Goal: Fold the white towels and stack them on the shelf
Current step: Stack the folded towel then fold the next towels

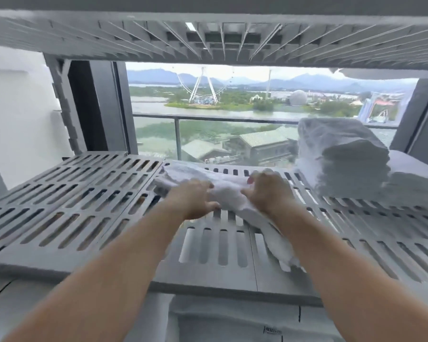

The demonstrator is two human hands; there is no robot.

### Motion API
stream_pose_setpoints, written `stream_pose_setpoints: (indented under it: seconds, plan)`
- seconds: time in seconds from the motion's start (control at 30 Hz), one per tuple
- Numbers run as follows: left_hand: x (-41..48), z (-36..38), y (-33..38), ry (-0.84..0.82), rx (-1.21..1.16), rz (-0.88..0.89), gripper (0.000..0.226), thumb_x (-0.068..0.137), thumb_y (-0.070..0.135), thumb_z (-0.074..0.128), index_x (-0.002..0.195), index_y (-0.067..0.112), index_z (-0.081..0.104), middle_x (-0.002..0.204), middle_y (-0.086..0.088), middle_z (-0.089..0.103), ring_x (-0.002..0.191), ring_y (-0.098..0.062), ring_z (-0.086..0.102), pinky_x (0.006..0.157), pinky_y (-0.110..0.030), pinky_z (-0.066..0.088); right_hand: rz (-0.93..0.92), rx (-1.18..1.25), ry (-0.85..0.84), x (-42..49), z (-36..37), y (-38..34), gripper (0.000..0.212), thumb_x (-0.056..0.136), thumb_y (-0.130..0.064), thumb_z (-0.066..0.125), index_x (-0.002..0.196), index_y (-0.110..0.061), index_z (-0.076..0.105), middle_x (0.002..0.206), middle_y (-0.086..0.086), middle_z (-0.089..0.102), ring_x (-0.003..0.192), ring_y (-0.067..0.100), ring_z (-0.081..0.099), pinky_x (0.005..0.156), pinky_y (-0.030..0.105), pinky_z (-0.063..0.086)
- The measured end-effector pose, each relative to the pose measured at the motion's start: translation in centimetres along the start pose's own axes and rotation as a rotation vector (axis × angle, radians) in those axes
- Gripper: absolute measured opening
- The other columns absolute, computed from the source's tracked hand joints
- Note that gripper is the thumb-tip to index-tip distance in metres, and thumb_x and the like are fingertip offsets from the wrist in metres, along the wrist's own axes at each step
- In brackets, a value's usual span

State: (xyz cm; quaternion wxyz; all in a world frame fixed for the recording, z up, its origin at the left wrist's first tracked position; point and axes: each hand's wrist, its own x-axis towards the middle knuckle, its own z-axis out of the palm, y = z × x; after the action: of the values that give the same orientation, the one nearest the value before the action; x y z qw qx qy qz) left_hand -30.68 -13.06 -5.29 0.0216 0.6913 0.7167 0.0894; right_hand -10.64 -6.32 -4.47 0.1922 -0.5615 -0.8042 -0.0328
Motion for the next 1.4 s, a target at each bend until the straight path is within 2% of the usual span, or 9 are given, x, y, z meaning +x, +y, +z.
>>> stream_pose_setpoints:
  seconds: [0.2, 0.4, 0.57, 0.67, 0.77, 0.93, 1.1, 1.2, 1.4]
  plan:
    - [1.1, 3.3, -1.0, 0.160, 0.061, -0.036, 0.054, 0.093, 0.049, 0.057, 0.141, 0.028, 0.047, 0.142, -0.002, 0.053, 0.132, -0.024, 0.047, 0.107, -0.041, 0.041, -0.108, -0.082, -0.553, 3.8, -0.5, -0.1, 0.055, 0.072, -0.060, 0.077, 0.101, -0.014, 0.069, 0.101, 0.004, 0.069, 0.096, 0.025, 0.062, 0.086, 0.033, 0.051]
    - [3.6, 4.6, 0.2, 0.418, -0.028, -0.226, 0.031, 0.091, 0.044, 0.063, 0.111, 0.021, 0.060, 0.112, -0.005, 0.061, 0.106, -0.024, 0.057, 0.076, -0.036, 0.049, -0.207, -0.225, -0.328, 6.8, 0.2, -0.4, 0.021, 0.082, -0.015, 0.059, 0.063, -0.011, 0.051, 0.063, 0.003, 0.051, 0.074, 0.031, 0.058, 0.068, 0.032, 0.053]
    - [4.6, 3.4, -0.3, 0.521, -0.095, -0.396, 0.026, 0.096, 0.028, 0.049, 0.098, 0.020, 0.074, 0.105, -0.010, 0.063, 0.095, -0.031, 0.061, 0.066, -0.037, 0.051, 0.050, 0.779, -0.415, 8.5, 1.7, 1.2, 0.015, 0.090, -0.007, 0.061, 0.088, 0.004, 0.071, 0.079, 0.012, 0.068, 0.071, 0.023, 0.063, 0.063, 0.027, 0.045]
    - [4.9, 2.7, -0.2, 0.429, -0.346, -0.433, 0.029, 0.092, 0.021, 0.049, 0.073, 0.022, 0.071, 0.084, -0.008, 0.070, 0.076, -0.029, 0.060, 0.061, -0.032, 0.046, 0.336, 1.219, -0.441, 7.6, 3.4, 1.6, 0.010, 0.090, -0.001, 0.067, 0.081, -0.001, 0.070, 0.067, 0.006, 0.068, 0.050, 0.012, 0.066, 0.047, 0.018, 0.049]
    - [5.1, 2.3, 1.1, 0.251, -0.456, -0.402, 0.042, 0.094, 0.041, 0.053, 0.063, 0.014, 0.060, 0.071, -0.018, 0.061, 0.072, -0.035, 0.059, 0.059, -0.032, 0.035, 0.385, 1.205, -0.407, 7.0, 4.0, 2.0, 0.009, 0.087, 0.002, 0.064, 0.085, 0.000, 0.073, 0.080, 0.010, 0.072, 0.065, 0.016, 0.071, 0.059, 0.020, 0.053]
    - [5.2, 1.9, 1.8, 0.262, -0.573, -0.278, 0.050, 0.093, 0.036, 0.060, 0.052, 0.016, 0.040, 0.047, 0.006, 0.039, 0.050, -0.015, 0.042, 0.049, -0.030, 0.027, 0.388, 1.231, -0.426, 5.5, 3.1, -0.5, 0.034, 0.094, -0.031, 0.066, 0.110, -0.002, 0.074, 0.092, 0.010, 0.075, 0.075, 0.022, 0.071, 0.070, 0.030, 0.055]
    - [4.9, -0.2, 0.8, 0.087, -1.062, -0.297, 0.027, 0.099, 0.021, 0.055, 0.074, 0.013, 0.062, 0.075, -0.003, 0.060, 0.067, -0.019, 0.055, 0.060, -0.025, 0.046, 0.312, 0.897, -0.337, 4.8, 0.1, -2.9, 0.050, 0.089, -0.065, 0.058, 0.100, -0.019, 0.074, 0.102, 0.001, 0.074, 0.085, 0.012, 0.074, 0.076, 0.025, 0.058]
    - [4.4, -0.6, 0.0, -0.048, -1.253, -0.341, 0.024, 0.100, 0.020, 0.051, 0.080, 0.011, 0.061, 0.084, -0.012, 0.061, 0.068, -0.024, 0.055, 0.060, -0.029, 0.043, 0.271, 0.794, -0.320, 4.0, -0.6, -4.1, 0.051, 0.098, -0.053, 0.053, 0.112, -0.009, 0.072, 0.116, 0.013, 0.071, 0.106, 0.028, 0.068, 0.098, 0.041, 0.052]
    - [3.9, -1.0, -1.6, -0.241, -1.438, -0.402, 0.036, 0.107, 0.031, 0.043, 0.110, 0.003, 0.065, 0.102, -0.015, 0.072, 0.079, -0.022, 0.067, 0.064, -0.029, 0.053, 0.144, 0.801, -0.217, 1.5, -1.8, -6.2, 0.037, 0.102, -0.030, 0.052, 0.106, 0.001, 0.070, 0.102, 0.018, 0.070, 0.085, 0.029, 0.062, 0.074, 0.028, 0.047]
